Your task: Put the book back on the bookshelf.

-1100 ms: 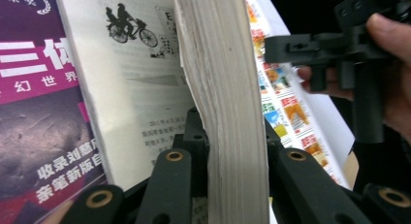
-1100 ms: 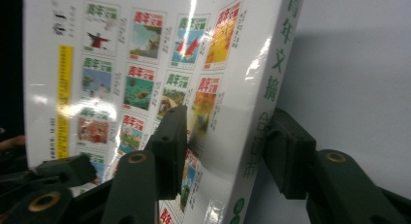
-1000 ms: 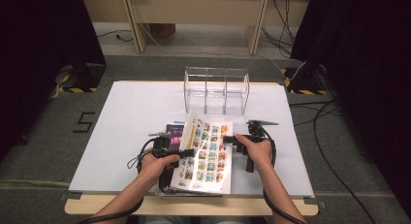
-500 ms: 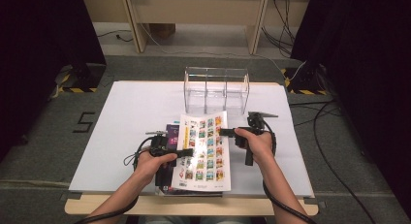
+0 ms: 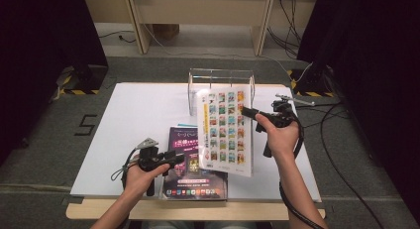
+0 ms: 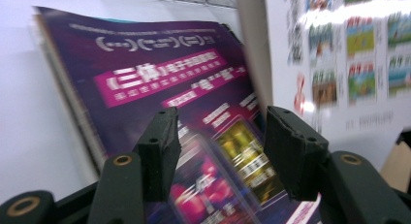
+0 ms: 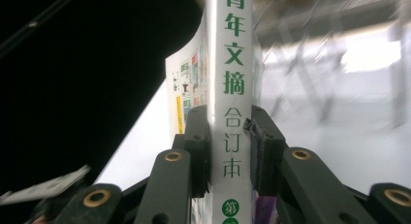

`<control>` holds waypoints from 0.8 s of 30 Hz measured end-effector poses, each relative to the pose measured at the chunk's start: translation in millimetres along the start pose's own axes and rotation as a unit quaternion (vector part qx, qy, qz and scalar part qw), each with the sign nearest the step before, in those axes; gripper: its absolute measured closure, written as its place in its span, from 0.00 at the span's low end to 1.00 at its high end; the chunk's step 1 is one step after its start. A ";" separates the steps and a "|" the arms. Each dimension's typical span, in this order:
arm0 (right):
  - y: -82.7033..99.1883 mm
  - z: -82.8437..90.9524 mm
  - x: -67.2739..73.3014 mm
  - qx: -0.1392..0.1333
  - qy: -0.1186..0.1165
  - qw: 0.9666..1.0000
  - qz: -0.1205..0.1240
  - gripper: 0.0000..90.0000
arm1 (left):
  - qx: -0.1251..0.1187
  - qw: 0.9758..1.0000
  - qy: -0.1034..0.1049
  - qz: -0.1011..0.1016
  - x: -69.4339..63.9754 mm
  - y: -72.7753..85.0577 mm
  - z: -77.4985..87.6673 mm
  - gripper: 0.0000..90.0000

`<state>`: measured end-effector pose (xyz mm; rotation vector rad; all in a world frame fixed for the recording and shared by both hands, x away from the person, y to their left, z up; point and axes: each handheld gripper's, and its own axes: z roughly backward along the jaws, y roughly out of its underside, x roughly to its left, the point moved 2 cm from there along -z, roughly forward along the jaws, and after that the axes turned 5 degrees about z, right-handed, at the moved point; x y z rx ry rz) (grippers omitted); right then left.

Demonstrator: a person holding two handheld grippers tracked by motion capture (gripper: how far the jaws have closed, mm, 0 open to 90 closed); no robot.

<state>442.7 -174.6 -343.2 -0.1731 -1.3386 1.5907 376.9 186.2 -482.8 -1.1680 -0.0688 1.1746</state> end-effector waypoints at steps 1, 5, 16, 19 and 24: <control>-2.6 2.0 -0.4 -0.006 0.007 1.000 0.003 0.82 | -0.006 1.000 -0.001 0.001 1.9 1.9 2.7 0.51; -19.7 9.4 -9.4 -0.042 0.044 0.998 0.017 0.82 | -0.019 1.000 -0.006 0.002 5.5 6.1 7.7 0.51; -37.0 12.6 -42.2 -0.066 0.145 0.987 0.025 0.82 | -0.027 1.000 -0.015 0.003 16.2 10.8 10.6 0.51; -40.3 10.3 -34.6 -0.073 0.159 0.984 0.034 0.82 | -0.026 1.000 -0.013 0.001 14.9 11.3 9.4 0.51; -54.2 -8.4 -18.0 -0.072 0.182 0.979 0.058 0.82 | -0.019 1.000 -0.009 -0.003 13.4 14.9 6.6 0.51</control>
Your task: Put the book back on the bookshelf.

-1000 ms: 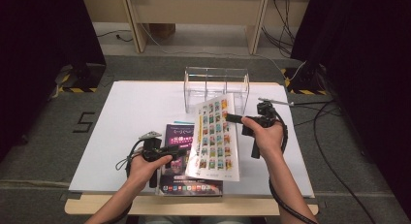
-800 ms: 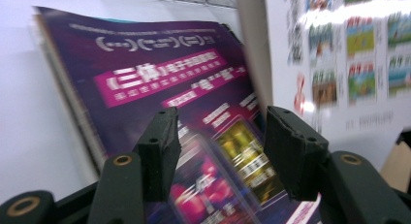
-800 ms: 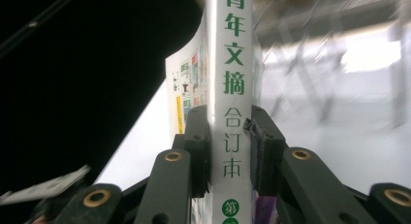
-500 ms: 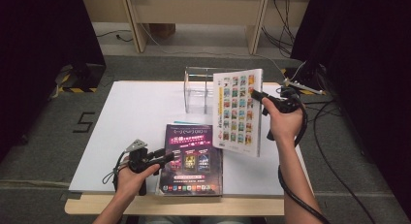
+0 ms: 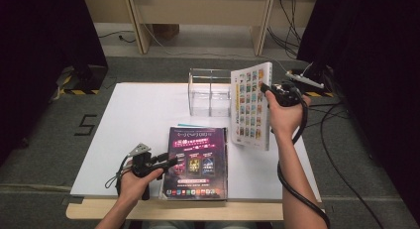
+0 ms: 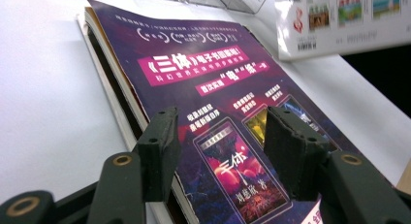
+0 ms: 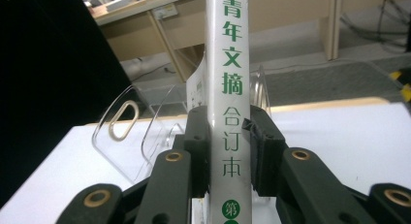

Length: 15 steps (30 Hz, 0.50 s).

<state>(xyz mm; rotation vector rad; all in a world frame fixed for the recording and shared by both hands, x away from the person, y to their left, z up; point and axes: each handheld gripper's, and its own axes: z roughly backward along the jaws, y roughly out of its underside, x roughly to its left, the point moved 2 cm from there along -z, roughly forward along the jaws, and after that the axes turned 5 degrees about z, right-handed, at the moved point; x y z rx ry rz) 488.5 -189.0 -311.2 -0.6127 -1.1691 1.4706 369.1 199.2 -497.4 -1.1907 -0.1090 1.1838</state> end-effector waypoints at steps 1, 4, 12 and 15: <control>-3.0 -3.9 2.5 -0.001 0.006 1.000 0.002 0.82 | 0.001 1.000 0.000 0.000 0.1 0.7 0.2 0.51; -10.8 -12.7 4.4 -0.005 0.026 1.000 0.008 0.82 | 0.001 1.000 -0.001 0.000 1.9 2.7 1.7 0.51; -9.2 -0.6 -8.5 -0.021 0.036 0.999 0.021 0.82 | -0.002 1.000 -0.006 0.005 7.5 3.2 6.6 0.51; -6.7 0.7 -11.1 -0.022 0.035 0.999 0.021 0.82 | -0.002 1.000 -0.006 0.006 6.4 3.0 5.8 0.50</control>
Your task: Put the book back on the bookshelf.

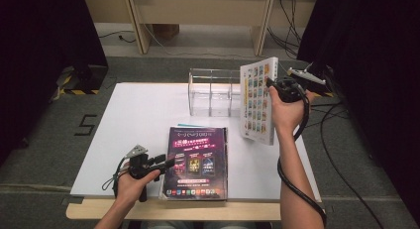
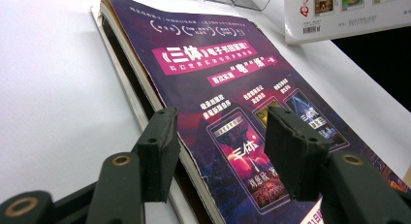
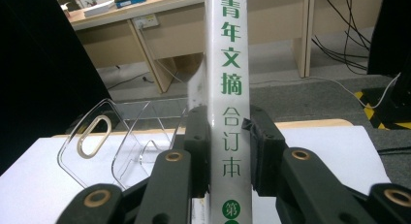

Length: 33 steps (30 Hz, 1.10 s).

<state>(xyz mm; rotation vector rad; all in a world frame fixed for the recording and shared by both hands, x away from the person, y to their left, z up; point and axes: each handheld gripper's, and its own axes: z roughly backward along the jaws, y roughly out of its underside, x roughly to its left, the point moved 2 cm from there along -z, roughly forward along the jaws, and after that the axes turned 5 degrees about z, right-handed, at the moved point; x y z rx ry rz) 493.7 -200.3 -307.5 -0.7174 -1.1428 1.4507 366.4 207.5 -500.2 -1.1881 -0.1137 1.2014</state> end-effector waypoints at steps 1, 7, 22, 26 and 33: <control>0.0 -0.5 0.7 -0.001 -0.003 1.000 -0.001 0.82 | 0.000 1.000 0.002 0.001 -0.7 -0.1 -0.6 0.50; -7.7 -17.7 17.4 0.002 -0.005 1.000 0.003 0.82 | 0.001 1.000 0.001 0.000 -0.4 -0.3 -1.8 0.50; -54.7 -80.8 33.2 -0.045 -0.003 0.999 0.001 0.82 | -0.001 1.000 0.004 0.006 3.7 0.4 -2.4 0.50; -51.1 -95.3 32.2 -0.071 -0.006 0.997 0.013 0.82 | 0.000 1.000 0.002 0.006 6.2 1.1 -3.1 0.50; -12.5 -86.2 34.2 -0.094 -0.002 0.995 0.041 0.82 | -0.005 1.000 0.000 0.008 8.9 1.3 -0.2 0.50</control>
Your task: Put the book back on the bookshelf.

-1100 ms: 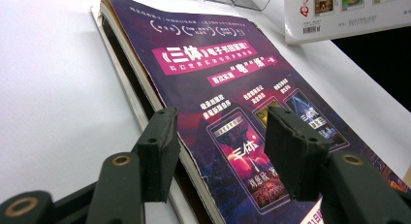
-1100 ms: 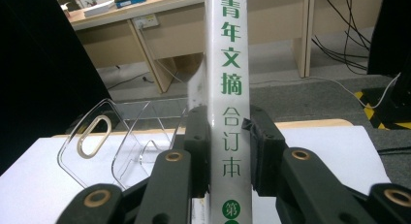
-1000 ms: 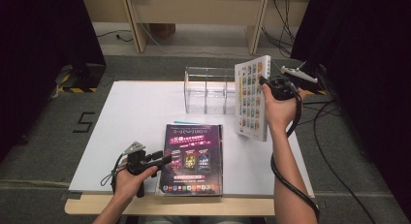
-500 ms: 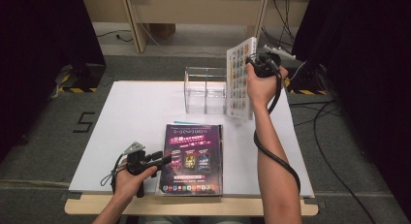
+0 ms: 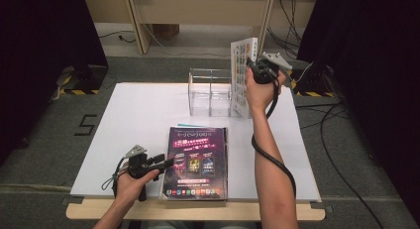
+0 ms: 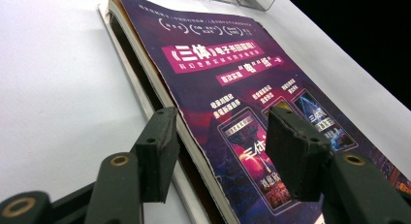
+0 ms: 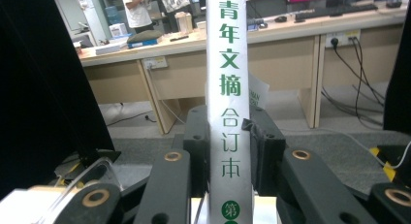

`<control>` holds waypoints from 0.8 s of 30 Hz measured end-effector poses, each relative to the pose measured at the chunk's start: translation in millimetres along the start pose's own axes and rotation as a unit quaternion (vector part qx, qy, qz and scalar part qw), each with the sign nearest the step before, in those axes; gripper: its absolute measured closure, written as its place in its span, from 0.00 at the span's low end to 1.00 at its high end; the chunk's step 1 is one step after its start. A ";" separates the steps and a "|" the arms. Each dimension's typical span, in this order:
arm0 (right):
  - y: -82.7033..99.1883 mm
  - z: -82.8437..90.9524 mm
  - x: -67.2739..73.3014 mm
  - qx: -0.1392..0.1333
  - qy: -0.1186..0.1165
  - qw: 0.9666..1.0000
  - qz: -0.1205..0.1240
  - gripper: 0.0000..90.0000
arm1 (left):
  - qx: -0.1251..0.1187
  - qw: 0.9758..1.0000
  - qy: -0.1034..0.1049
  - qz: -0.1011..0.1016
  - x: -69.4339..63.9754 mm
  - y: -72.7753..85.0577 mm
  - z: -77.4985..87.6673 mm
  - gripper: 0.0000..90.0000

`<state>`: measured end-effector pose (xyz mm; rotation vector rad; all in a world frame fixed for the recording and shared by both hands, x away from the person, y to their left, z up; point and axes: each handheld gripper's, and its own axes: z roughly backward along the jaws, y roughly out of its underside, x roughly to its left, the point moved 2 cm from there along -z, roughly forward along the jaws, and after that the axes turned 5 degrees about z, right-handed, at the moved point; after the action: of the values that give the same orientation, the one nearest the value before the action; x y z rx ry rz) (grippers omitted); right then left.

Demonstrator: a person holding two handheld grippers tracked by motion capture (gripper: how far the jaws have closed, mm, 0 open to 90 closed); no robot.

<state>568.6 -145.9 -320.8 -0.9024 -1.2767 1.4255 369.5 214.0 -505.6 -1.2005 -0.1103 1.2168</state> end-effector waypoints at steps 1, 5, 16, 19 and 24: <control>3.8 5.9 1.1 -0.002 -0.002 1.000 0.002 0.82 | 0.000 1.000 -0.002 -0.001 0.5 0.1 0.4 0.50; 15.3 30.4 4.5 0.008 -0.002 1.000 0.013 0.81 | -0.002 1.000 -0.005 0.000 0.7 0.4 2.6 0.50; 39.3 84.7 -15.5 0.059 -0.007 0.998 -0.009 0.78 | -0.001 1.000 -0.006 -0.002 -1.1 0.9 1.4 0.49; 42.6 90.7 -17.9 0.074 -0.008 0.997 -0.022 0.77 | -0.002 1.000 -0.005 -0.003 -1.5 -0.1 0.9 0.49; 41.2 92.1 -19.7 0.086 -0.002 0.996 -0.024 0.75 | -0.006 1.000 -0.005 -0.002 -2.3 -1.6 1.7 0.49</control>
<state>478.0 -186.9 -347.1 -0.7488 -1.1504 1.4757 368.5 213.6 -502.5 -1.2047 -0.1284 1.2198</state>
